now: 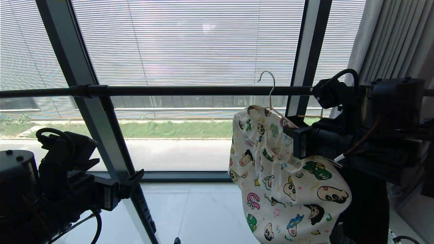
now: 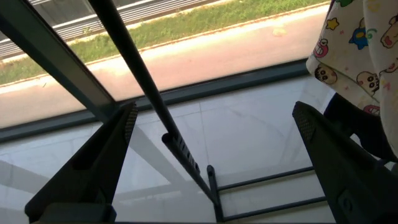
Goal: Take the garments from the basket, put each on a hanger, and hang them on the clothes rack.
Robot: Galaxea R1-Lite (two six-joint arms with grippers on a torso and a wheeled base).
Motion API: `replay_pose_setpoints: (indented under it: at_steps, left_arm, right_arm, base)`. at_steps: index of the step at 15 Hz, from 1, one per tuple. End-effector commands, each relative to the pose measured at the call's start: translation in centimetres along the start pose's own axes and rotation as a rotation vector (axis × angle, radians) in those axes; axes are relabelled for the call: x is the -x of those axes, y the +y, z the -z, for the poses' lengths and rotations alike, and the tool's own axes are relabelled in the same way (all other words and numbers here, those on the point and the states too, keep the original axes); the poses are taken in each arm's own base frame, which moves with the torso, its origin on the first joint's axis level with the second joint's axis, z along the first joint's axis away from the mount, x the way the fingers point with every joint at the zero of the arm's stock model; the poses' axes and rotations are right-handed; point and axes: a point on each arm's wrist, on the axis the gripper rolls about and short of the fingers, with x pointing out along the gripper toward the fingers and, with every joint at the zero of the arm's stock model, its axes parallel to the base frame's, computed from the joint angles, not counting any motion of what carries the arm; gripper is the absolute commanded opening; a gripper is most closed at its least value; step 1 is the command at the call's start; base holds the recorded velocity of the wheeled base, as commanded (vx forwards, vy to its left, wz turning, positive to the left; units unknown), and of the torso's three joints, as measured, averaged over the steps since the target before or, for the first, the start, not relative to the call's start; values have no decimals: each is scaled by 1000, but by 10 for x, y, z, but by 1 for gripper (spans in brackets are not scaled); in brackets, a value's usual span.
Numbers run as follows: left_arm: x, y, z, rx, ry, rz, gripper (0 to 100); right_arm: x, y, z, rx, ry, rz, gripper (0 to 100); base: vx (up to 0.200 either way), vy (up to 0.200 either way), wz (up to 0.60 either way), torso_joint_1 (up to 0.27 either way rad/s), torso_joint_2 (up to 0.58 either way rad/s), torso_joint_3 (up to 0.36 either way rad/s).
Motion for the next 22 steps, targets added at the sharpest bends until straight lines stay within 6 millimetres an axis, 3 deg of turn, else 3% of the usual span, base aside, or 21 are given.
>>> replay_pose_setpoints:
  at_steps: [1, 8, 13, 17, 22]
  left_arm:
    - [0, -3, 0, -6, 0, 15, 100]
    - [4, -10, 2, -20, -3, 53, 100]
    - [3, -10, 3, -22, 2, 51, 100]
    - [3, -9, 3, -26, 0, 49, 100]
    - [3, -9, 3, -44, 1, 49, 100]
  right_arm:
    - [2, -1, -2, -1, -8, 2, 0]
    - [17, -4, -9, -4, -42, -1, 0]
    - [3, -28, 1, 10, 8, 89, 0]
    - [-6, -30, 22, 19, 84, 104, 0]
    - [-7, -30, 22, 17, 84, 100, 0]
  base:
    - [0, 0, 0, 0, 0, 0]
    - [0, 0, 0, 0, 0, 0]
    - [0, 0, 0, 0, 0, 0]
    - [0, 0, 0, 0, 0, 0]
    - [0, 0, 0, 0, 0, 0]
